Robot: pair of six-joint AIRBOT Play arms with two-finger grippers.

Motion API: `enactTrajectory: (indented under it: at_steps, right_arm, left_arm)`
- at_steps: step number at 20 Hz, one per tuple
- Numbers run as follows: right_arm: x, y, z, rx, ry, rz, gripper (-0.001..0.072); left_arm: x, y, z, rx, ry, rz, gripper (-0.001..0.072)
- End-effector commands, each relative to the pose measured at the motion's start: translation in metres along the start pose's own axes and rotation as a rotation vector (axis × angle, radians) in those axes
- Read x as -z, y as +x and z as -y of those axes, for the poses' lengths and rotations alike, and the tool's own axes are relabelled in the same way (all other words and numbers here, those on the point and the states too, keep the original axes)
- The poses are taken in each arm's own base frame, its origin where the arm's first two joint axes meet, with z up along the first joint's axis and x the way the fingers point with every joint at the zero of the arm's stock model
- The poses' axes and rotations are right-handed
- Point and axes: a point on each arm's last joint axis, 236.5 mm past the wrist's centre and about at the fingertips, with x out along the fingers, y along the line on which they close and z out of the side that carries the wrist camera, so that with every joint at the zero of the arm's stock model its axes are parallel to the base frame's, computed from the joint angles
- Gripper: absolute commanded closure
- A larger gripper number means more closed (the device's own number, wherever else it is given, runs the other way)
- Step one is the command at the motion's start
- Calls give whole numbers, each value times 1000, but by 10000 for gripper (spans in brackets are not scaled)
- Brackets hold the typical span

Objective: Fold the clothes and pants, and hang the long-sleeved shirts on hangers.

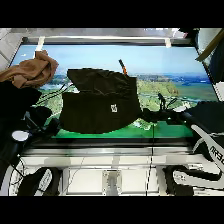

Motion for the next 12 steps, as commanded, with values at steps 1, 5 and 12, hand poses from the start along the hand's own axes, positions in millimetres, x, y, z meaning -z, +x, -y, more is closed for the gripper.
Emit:
enactTrajectory:
  at_steps: [1,5,12]
  right_arm:
    - [20,-28,-27,-2,-142,-94,698]
    - [48,-80,-54,70,-243,-104,698]
    - [101,-148,-96,122,-300,-21,699]
  left_arm:
    - [-12,-29,-3,-114,246,-58,694]
    - [-19,-95,-3,-287,418,-180,695]
    - [-42,-189,62,-231,571,87,696]
